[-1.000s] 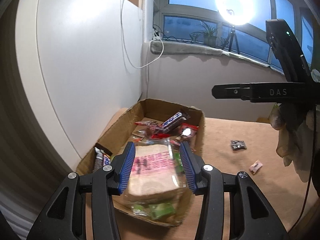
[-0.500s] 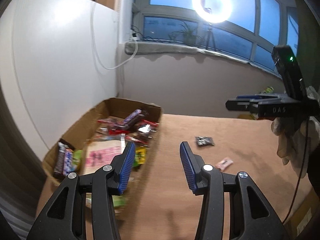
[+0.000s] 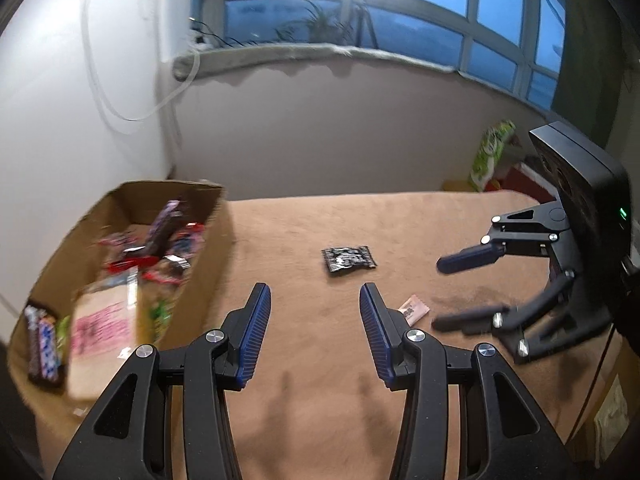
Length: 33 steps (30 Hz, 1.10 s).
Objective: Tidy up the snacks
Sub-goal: 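Withdraw both grippers from the box toward the black and pink wrappers, then grasp the black candy wrapper with the left gripper while the right grasps the pink wrapper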
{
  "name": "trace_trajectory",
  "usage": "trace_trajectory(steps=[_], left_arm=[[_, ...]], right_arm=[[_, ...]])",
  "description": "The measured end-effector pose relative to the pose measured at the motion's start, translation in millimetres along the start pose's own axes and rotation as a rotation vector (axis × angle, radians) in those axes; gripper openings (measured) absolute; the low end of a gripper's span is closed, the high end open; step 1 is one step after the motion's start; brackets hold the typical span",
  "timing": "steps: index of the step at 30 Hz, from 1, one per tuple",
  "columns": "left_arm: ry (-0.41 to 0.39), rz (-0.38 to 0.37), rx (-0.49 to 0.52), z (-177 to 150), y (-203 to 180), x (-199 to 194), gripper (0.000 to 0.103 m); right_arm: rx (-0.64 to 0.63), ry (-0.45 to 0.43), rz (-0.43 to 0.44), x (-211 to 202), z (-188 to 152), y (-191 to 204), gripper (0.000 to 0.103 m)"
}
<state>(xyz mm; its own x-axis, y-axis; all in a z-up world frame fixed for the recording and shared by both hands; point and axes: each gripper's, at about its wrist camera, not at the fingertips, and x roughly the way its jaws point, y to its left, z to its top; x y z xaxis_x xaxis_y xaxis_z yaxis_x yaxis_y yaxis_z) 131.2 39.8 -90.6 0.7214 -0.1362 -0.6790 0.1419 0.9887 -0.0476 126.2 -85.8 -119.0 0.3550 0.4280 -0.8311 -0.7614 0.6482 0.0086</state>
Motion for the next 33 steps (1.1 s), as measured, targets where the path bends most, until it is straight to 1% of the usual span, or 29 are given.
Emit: trace_trajectory(steps=[1,7,9,14,16,18,20,22,24,26,27,29,33], left_arm=[[0.021,-0.014,0.012,3,-3,10,0.045],[0.099,-0.021,0.070,9,-13,53,0.045],[0.112,-0.015,0.089,11,-15,63,0.045],[0.138,-0.031,0.136,14,-20,81,0.045],[0.145,-0.024,0.147,16,-19,88,0.045],[0.149,-0.026,0.147,16,-19,92,0.045],[0.152,-0.034,0.164,19,-21,96,0.045],[0.156,-0.038,0.178,20,-24,100,0.045],[0.154,-0.043,0.184,20,-26,103,0.045],[0.159,-0.043,0.200,21,-29,108,0.045],[0.162,-0.046,0.202,22,-30,110,0.045],[0.163,-0.055,0.211,24,-31,112,0.045],[0.167,-0.056,0.207,28,-30,117,0.046]], right_arm=[[-0.015,0.005,0.012,3,-1,-1,0.056],[-0.100,0.027,0.052,21,-6,-3,0.055],[-0.123,0.028,0.056,27,-5,-3,0.055],[-0.159,0.024,0.080,38,-6,0,0.054],[-0.154,0.008,0.088,39,-5,-1,0.049],[-0.139,-0.001,0.086,40,-3,-3,0.038],[-0.119,-0.006,0.075,40,-2,-7,0.032],[-0.111,-0.010,0.074,41,-2,-8,0.030],[-0.104,-0.012,0.058,39,-4,-9,0.017],[-0.077,-0.009,0.064,38,-5,-14,0.012],[-0.058,-0.008,0.072,39,-4,-18,0.010],[-0.041,-0.009,0.076,39,-5,-22,0.008],[-0.019,0.002,0.074,37,-8,-28,0.006]])
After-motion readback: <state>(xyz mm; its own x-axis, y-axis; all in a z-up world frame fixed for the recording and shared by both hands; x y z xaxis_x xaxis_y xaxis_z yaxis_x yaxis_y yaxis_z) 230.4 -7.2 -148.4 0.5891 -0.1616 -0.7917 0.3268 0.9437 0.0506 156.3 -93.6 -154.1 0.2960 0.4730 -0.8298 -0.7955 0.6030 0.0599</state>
